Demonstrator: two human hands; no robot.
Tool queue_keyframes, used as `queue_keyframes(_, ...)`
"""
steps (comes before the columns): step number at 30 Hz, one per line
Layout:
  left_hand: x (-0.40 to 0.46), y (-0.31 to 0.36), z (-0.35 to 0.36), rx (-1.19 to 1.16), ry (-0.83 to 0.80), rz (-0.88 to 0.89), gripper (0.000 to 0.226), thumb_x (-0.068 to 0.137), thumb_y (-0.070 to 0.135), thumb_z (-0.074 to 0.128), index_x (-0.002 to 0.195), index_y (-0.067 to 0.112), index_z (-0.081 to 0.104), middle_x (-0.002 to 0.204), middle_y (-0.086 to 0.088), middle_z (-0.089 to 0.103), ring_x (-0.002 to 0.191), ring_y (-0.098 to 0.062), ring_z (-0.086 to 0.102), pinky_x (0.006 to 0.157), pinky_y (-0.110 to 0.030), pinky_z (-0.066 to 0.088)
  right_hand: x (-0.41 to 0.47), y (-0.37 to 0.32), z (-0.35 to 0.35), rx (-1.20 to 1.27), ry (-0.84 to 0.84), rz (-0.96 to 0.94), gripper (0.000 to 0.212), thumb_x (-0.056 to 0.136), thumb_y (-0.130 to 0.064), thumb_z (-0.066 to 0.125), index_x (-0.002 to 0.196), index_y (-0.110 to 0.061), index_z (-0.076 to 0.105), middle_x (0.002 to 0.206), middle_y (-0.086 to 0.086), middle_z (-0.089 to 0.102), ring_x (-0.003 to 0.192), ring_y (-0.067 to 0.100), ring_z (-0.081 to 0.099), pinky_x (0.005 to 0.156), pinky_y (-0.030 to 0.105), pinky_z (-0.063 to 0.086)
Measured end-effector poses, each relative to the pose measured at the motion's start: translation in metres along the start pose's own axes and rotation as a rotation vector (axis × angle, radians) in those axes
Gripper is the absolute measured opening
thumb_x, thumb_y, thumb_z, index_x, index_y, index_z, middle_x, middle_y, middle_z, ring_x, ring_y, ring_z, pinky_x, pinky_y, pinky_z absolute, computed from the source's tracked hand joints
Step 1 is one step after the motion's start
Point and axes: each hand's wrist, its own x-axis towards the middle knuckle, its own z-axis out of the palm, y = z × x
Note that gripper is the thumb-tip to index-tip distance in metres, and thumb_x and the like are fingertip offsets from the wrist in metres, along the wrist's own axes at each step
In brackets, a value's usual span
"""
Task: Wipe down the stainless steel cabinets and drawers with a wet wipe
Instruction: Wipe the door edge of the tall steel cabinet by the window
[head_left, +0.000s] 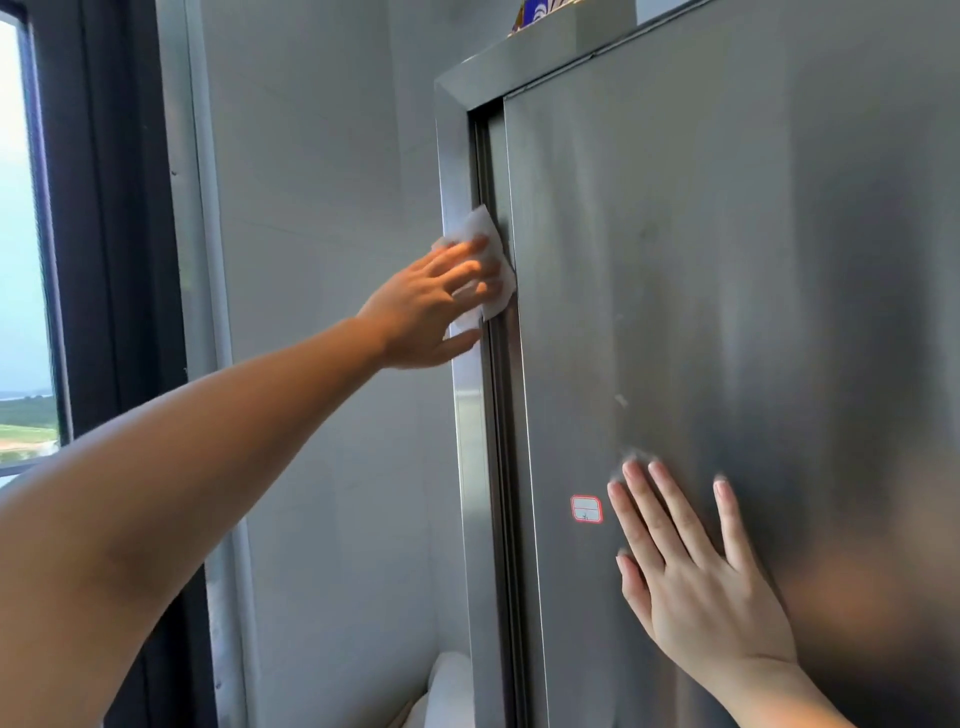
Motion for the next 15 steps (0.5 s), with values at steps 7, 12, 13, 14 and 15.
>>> queue_keyframes(7, 0.032, -0.043, -0.023, 0.053, 0.017, 0.0, 0.057, 0.094, 0.043, 0.041, 0.121, -0.003, 0.061, 0.125, -0.025, 0.058, 0.133, -0.045, 0.043, 0.114, -0.052, 0.033, -0.001, 0.0, 0.001, 0.004, -0.01, 0.003, 0.062, 0.097, -0.034, 0.034, 0.153, -0.009, 0.024, 0.162, 0.009, 0.017, 0.148, 0.025, 0.02, 0.117, 0.06, 0.015)
queue_keyframes(12, 0.047, -0.049, -0.023, 0.038, 0.075, -0.074, 0.053, 0.095, 0.042, 0.042, 0.115, -0.006, 0.056, 0.124, -0.026, 0.055, 0.14, -0.045, 0.034, 0.112, -0.054, 0.035, -0.001, -0.001, 0.002, 0.008, -0.003, 0.0, 0.062, 0.098, -0.034, 0.034, 0.154, -0.01, 0.023, 0.162, 0.009, 0.016, 0.149, 0.024, 0.018, 0.118, 0.059, 0.013)
queue_keyframes(13, 0.043, -0.041, -0.021, 0.011, 0.087, -0.077, 0.052, 0.095, 0.04, 0.044, 0.114, -0.006, 0.056, 0.122, -0.027, 0.055, 0.139, -0.046, 0.035, 0.111, -0.054, 0.036, -0.001, -0.001, 0.002, 0.011, -0.002, 0.0, 0.062, 0.098, -0.034, 0.034, 0.154, -0.01, 0.023, 0.162, 0.009, 0.015, 0.149, 0.024, 0.017, 0.118, 0.059, 0.012)
queue_keyframes(14, 0.037, -0.032, -0.018, -0.014, 0.09, -0.08, 0.051, 0.094, 0.039, 0.045, 0.114, -0.006, 0.057, 0.12, -0.027, 0.056, 0.136, -0.046, 0.038, 0.11, -0.054, 0.037, -0.001, -0.001, 0.003, 0.015, 0.0, 0.0, 0.063, 0.098, -0.034, 0.035, 0.154, -0.01, 0.022, 0.162, 0.009, 0.015, 0.149, 0.024, 0.017, 0.118, 0.059, 0.012)
queue_keyframes(15, 0.029, -0.021, -0.015, -0.036, 0.083, -0.081, 0.052, 0.094, 0.04, 0.046, 0.116, -0.006, 0.058, 0.119, -0.026, 0.057, 0.133, -0.046, 0.041, 0.11, -0.053, 0.037, -0.001, -0.002, 0.003, 0.016, 0.002, 0.0, 0.063, 0.098, -0.034, 0.035, 0.154, -0.01, 0.022, 0.163, 0.009, 0.014, 0.149, 0.024, 0.016, 0.118, 0.059, 0.011)
